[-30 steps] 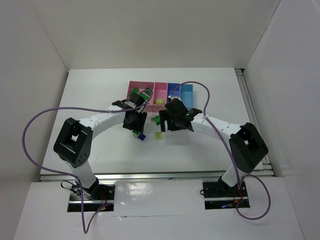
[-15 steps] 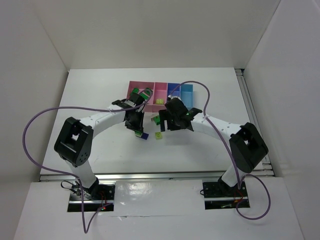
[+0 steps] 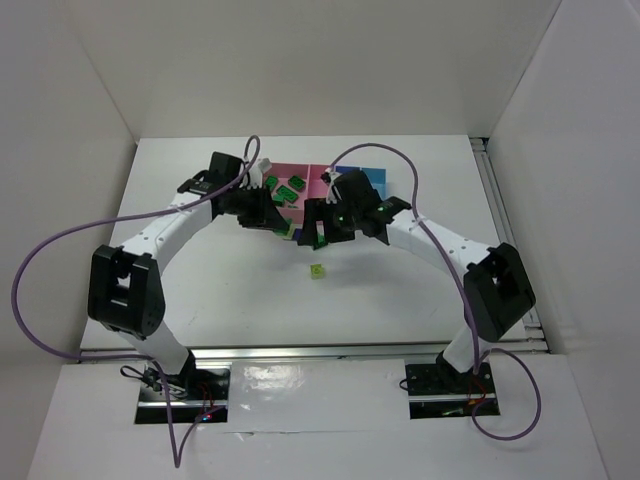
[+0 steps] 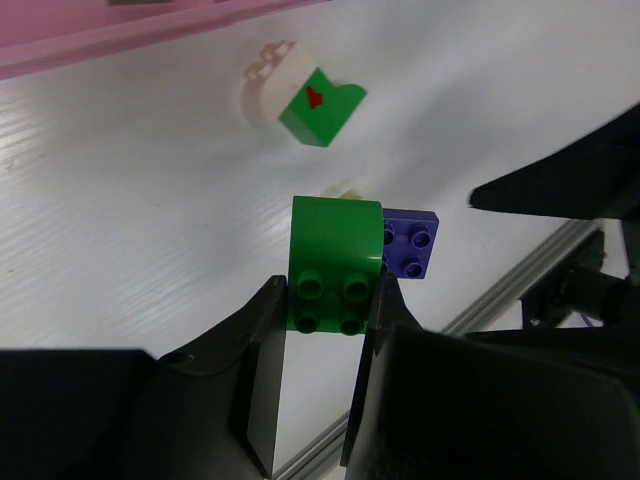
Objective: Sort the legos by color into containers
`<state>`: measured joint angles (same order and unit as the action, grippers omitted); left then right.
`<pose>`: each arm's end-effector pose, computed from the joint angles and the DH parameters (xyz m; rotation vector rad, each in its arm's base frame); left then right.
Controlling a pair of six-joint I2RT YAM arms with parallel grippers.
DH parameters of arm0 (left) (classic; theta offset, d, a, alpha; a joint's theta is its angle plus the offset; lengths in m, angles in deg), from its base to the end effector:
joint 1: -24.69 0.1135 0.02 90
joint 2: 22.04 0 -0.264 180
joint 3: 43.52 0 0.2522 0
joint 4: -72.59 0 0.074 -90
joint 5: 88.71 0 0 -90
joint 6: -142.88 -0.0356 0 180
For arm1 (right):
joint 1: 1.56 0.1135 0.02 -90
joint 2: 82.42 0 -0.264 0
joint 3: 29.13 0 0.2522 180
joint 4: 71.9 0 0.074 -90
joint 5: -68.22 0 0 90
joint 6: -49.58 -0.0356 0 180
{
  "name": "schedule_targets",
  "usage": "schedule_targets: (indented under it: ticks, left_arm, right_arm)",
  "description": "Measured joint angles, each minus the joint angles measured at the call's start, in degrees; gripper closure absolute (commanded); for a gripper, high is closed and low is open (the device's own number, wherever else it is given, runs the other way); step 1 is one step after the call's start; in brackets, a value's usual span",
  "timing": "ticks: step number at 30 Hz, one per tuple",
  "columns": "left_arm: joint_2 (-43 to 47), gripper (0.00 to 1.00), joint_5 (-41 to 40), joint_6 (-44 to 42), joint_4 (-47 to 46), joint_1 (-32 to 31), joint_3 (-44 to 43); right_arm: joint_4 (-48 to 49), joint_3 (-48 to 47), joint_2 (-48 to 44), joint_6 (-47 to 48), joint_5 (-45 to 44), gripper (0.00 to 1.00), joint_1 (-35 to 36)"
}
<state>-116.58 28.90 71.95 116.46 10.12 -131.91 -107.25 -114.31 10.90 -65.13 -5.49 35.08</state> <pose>0.3438 -0.1064 0.2688 0.1242 2.4878 -0.8447 0.2857 0.2249 0.2669 -0.4047 2.4224 0.8392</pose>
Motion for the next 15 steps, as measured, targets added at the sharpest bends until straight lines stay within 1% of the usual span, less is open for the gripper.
schedule_targets:
  ticks: [2,6,7,10,11,14,15]
  left_arm:
    - [0.46,1.00,1.46,0.68,-0.72,-0.24,0.00]
    - [0.57,1.00,2.99,0.87,-1.18,-0.55,0.02]
    - [0.57,1.00,3.17,0.90,-1.18,-0.57,0.02]
    - [0.57,1.00,3.80,0.90,-1.31,-0.57,0.02]
    - [0.57,1.00,3.89,0.92,-1.31,-0.57,0.02]
    - [0.57,1.00,3.98,0.90,-1.68,-0.57,0.44]
    - [0.57,1.00,4.04,0.94,-1.70,-0.57,0.57]
  right_arm:
    - [1.22,0.28,0.04,-1.36,2.49,0.12,-0.81]
    - [3.63,0.31,1.36,-3.34,5.95,0.19,-2.10]
    - [4.09,0.31,1.97,-3.67,6.56,0.25,-2.23]
    - [4.87,0.31,3.89,-4.39,7.34,0.38,-2.47]
    - [4.98,0.31,4.46,-4.57,7.58,0.45,-2.47]
    - [5.86,0.28,5.35,-5.42,8.55,0.56,-2.47]
    - [6.14,0.26,5.42,-5.68,8.76,0.67,-2.47]
